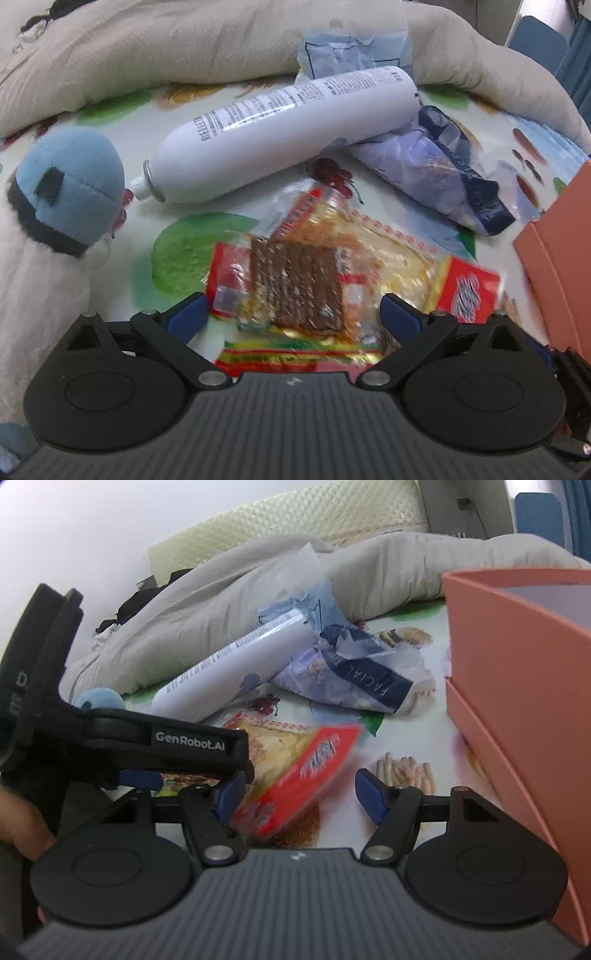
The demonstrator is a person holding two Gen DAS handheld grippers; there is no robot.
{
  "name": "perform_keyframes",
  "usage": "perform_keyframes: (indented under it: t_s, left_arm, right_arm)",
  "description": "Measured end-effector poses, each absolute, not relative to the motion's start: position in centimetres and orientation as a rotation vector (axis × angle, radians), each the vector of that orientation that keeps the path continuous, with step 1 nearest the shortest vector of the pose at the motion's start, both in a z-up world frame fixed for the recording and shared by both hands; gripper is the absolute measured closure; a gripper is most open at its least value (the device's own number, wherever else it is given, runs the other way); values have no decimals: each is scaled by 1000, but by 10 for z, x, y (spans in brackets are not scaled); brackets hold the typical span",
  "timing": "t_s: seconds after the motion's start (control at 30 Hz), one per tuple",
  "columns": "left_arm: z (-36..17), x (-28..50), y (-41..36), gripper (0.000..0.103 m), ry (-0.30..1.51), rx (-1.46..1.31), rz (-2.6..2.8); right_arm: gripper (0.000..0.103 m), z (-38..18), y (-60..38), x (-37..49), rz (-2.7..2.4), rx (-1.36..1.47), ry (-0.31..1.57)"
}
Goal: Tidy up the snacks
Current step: 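Grasp the brown spicy-strip pack with the left tool while the right tool grasps the red-labeled cracker pack, then lift the strip pack with the left tool while the right tool carries the red pack toward the box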
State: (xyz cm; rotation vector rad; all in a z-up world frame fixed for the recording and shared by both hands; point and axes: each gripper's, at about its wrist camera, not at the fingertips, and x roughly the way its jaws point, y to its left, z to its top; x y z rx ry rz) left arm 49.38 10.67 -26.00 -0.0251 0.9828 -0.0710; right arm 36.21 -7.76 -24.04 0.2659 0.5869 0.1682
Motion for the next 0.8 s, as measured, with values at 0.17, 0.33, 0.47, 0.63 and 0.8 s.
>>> perform_keyframes:
  t_s: [0.17, 0.33, 0.47, 0.63, 0.8]
  left_arm:
    - [-262, 498, 108, 6, 984, -11, -67]
    - [-262, 499, 101, 13, 990, 28, -84]
    - [-259, 495, 97, 20, 982, 36, -100]
    - [-254, 488, 91, 33, 981, 30, -148]
    - [-251, 475, 92, 38, 981, -5, -160]
  right_arm:
    - [45, -244, -74, 372, 218, 300, 608]
    - [79, -247, -65, 378, 276, 306, 632]
    - [93, -248, -61, 377, 287, 304, 648]
    - [98, -244, -62, 369, 292, 304, 653]
    - [100, -238, -66, 356, 276, 277, 647]
